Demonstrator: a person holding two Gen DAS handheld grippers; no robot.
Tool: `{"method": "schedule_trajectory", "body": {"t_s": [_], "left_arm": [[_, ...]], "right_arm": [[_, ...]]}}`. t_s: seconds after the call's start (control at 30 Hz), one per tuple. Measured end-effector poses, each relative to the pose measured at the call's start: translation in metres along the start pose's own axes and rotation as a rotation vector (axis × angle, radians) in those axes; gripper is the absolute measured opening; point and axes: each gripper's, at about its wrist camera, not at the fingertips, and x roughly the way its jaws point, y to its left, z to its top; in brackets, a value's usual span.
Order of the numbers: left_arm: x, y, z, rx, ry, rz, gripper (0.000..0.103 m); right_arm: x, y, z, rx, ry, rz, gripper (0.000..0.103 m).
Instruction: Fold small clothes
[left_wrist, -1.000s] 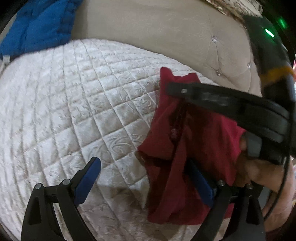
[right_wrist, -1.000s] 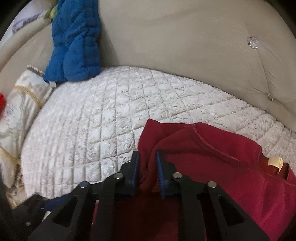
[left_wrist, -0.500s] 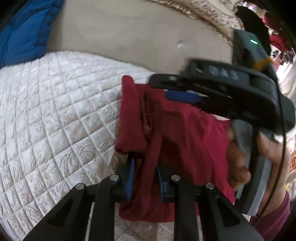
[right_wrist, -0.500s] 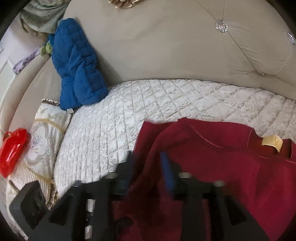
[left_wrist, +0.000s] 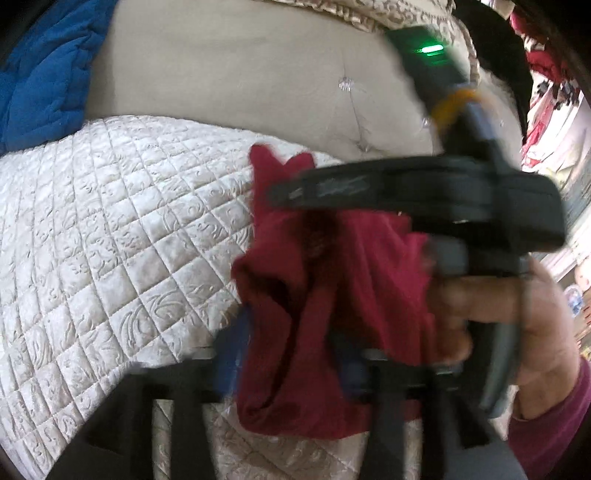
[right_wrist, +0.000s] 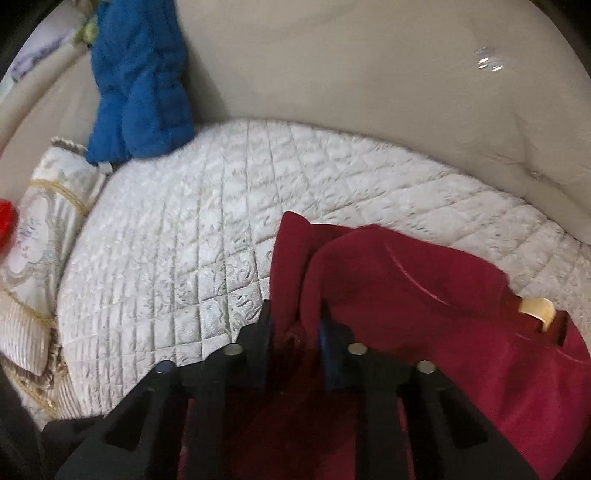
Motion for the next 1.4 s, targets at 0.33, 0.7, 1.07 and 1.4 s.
{"method": "schedule_trajectory", "body": {"t_s": [0.33, 0.7, 1.07, 1.4], "left_arm": [[-0.034, -0.079, -0.011, 0.107, -0.080, -0.078, 0.024], [0.000, -0.231, -0.052, 0.300, -0.007, -0.224, 0.024], [-0.039, -0.216, -0.074, 0.408, -0.024, -0.202, 0.085], [-0.005, -0.154, -0.066, 0.319, -0.063, 0.030, 0.087]], "right_arm": [[-0.103, -0.058, -0.023, 0.119, -0.173, 0.087, 0.000], [-0.189, -0.176, -0.103, 0.272, -0.226, -0.070, 0.000], [-0.184, -0.226, -0.172, 0.524, -0.275, 0.000, 0.017], [-0.183, -0.162, -0.193, 0.354, -0.189, -0.119, 0.000]]}}
